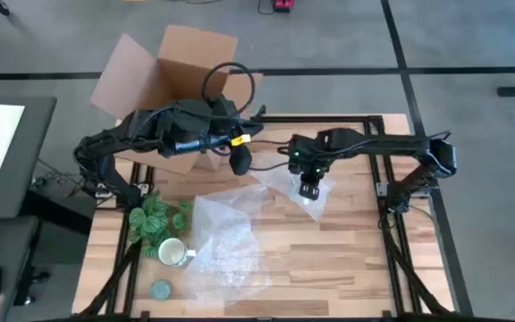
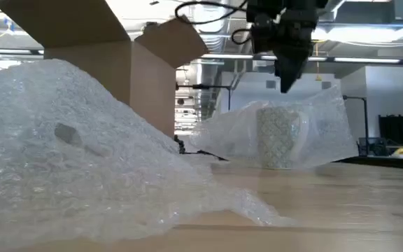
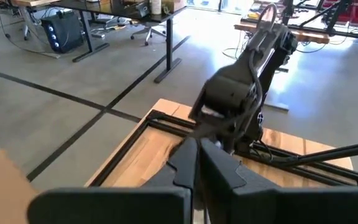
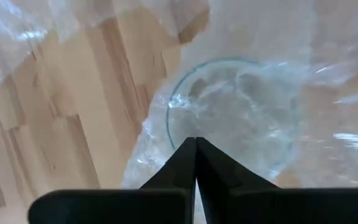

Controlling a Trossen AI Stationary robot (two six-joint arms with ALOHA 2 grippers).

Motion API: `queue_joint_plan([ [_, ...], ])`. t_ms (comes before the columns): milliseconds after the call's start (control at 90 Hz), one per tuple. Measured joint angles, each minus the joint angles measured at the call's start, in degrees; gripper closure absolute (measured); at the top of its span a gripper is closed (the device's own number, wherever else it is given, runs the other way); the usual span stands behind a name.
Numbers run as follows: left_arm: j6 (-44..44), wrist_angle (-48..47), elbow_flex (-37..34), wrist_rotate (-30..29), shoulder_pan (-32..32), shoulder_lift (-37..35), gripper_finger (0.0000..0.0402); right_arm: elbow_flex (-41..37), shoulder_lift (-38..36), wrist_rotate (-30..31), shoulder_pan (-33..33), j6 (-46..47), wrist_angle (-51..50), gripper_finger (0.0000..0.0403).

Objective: Wrap mug
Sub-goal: Wrap the green mug with bubble wrap

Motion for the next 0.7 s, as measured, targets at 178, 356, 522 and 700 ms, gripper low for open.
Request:
queue_joint_plan([
  [178,-0.4,0.0,0.0,0.0,0.0,0.0,0.0402,-6.0,4.2,0.7,-1.3,1.9,6.7,0.0403],
  [356,-0.5,0.1,0.0,0.0,0.0,0.0,0.0402,-6.8,9.6,-0.1,-1.7,1.4,9.9,0.0403],
  [522,-0.8,0.0,0.0,0.0,-0.2,0.0,0.0402,-4.8,10.3,1.0,-0.4,1.3,8.3,0.0403],
  [700,-1.5,-0.1,0.0,0.0,-0.3,0.0,0.0402,-1.9,7.2,2.2,0.2,1.2,5.9,0.0403],
])
